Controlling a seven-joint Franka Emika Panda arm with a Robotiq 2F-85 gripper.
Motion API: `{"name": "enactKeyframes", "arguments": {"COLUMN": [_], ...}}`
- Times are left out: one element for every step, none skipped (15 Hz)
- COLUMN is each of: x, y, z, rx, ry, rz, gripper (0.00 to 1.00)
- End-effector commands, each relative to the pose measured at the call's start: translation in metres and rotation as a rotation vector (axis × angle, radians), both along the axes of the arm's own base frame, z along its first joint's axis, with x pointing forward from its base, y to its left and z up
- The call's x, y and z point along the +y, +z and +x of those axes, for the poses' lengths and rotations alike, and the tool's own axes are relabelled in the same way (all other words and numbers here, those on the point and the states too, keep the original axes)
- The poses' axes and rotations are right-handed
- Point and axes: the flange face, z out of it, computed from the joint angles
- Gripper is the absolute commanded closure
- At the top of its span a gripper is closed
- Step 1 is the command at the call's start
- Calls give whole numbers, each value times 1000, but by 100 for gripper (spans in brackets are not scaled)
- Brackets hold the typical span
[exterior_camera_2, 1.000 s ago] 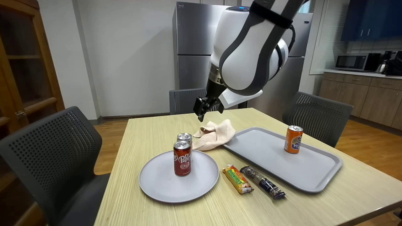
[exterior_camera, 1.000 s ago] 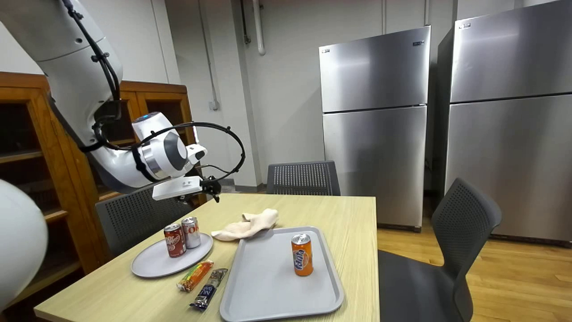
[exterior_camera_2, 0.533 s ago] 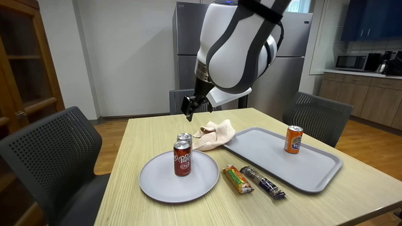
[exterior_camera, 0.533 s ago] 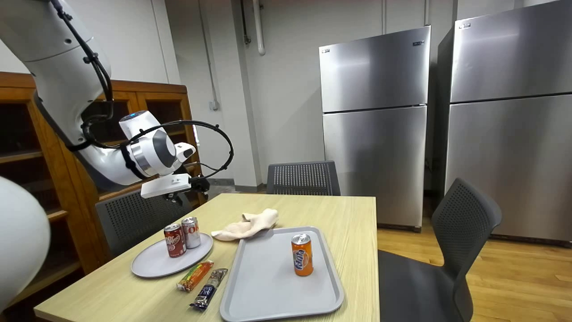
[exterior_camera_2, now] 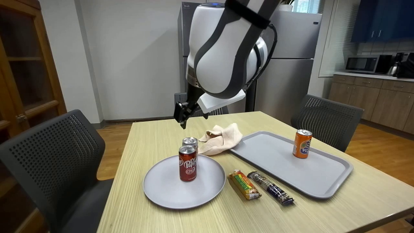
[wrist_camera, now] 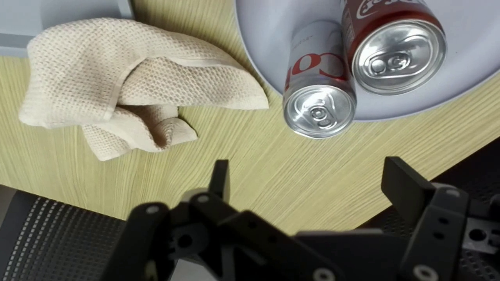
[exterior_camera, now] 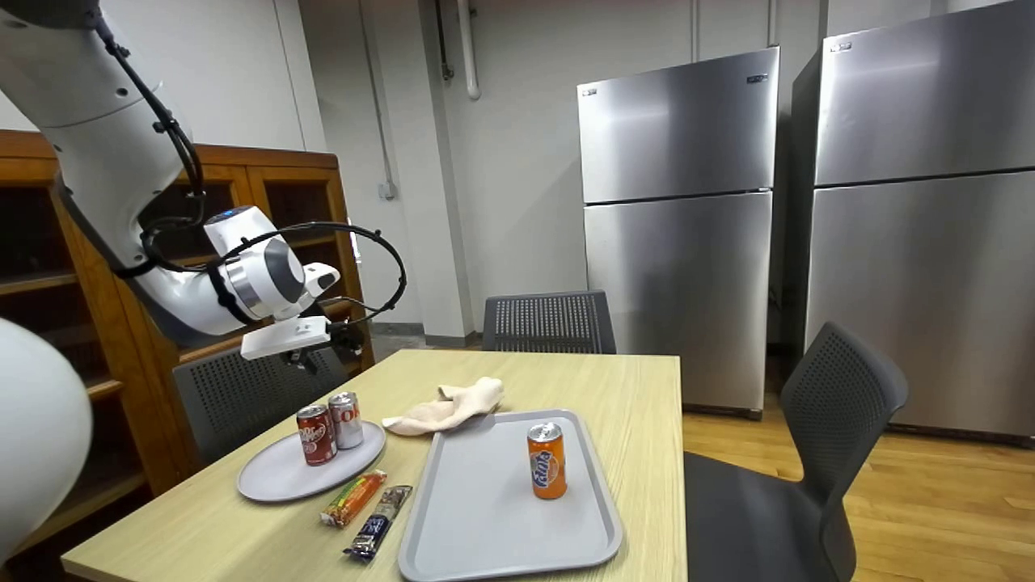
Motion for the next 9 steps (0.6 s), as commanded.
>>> {"name": "enactKeyframes", "arguments": {"x": [20,24,27,29,30,31,32,32,33], "y": [-5,-8,-10,-12,-15,-16,-19,-21,-25], "z": [14,16,19,23,26,30,33,36,39], "rx": [29,37,44,48,51,56,64,70,79], "ry": [-31,-39,-47,-60,-72,-84,-96,-105,-115], "rz": [6,5,4,1,-4,-7,-9,-13,-17], "gripper": [0,0,0,0,0,0,0,0,0]}}
